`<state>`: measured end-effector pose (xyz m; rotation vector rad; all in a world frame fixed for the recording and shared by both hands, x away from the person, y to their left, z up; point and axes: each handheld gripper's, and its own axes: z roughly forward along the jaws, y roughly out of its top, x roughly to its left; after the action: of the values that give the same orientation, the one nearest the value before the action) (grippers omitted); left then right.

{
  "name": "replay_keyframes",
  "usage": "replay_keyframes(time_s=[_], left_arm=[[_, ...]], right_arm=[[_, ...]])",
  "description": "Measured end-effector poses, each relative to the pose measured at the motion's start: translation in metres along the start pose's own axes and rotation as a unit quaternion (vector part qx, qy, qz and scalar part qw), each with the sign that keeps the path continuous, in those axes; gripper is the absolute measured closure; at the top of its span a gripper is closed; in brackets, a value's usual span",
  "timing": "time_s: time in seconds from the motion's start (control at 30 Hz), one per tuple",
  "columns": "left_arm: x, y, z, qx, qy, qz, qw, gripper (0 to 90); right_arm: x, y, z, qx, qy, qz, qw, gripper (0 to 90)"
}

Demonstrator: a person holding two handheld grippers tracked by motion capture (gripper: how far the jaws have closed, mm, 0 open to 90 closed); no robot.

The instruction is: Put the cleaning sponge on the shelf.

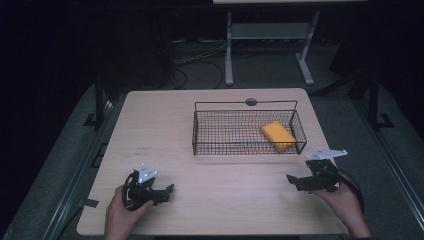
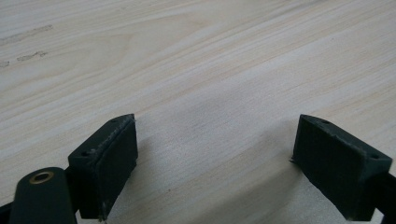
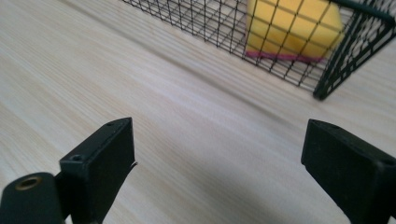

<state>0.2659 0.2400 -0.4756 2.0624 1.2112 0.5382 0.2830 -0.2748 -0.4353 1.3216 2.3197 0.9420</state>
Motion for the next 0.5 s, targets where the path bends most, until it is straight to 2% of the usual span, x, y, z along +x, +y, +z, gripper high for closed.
replay_keyframes(time_s=[0.17, 0.3, 0.33, 0.5], left_arm=[[0.0, 0.0, 0.0, 0.0, 0.001, 0.001, 1.0, 13.0], [0.0, 0.0, 0.0, 0.0, 0.001, 0.0, 1.0, 13.0], [0.0, 0.0, 0.0, 0.0, 0.001, 0.0, 1.0, 13.0], [0.0, 0.0, 0.0, 0.0, 0.001, 0.0, 1.0, 13.0]], right_arm=[[0.004, -0.02, 0.004, -0.014, -0.013, -0.006, 0.9998, 8.4], [0.005, -0.027, 0.007, -0.008, -0.016, -0.007, 0.9998, 8.4], [0.007, -0.032, 0.011, 0.004, -0.016, -0.007, 0.9998, 8.4], [0.009, -0.037, 0.015, 0.015, -0.018, -0.011, 0.9997, 8.3]])
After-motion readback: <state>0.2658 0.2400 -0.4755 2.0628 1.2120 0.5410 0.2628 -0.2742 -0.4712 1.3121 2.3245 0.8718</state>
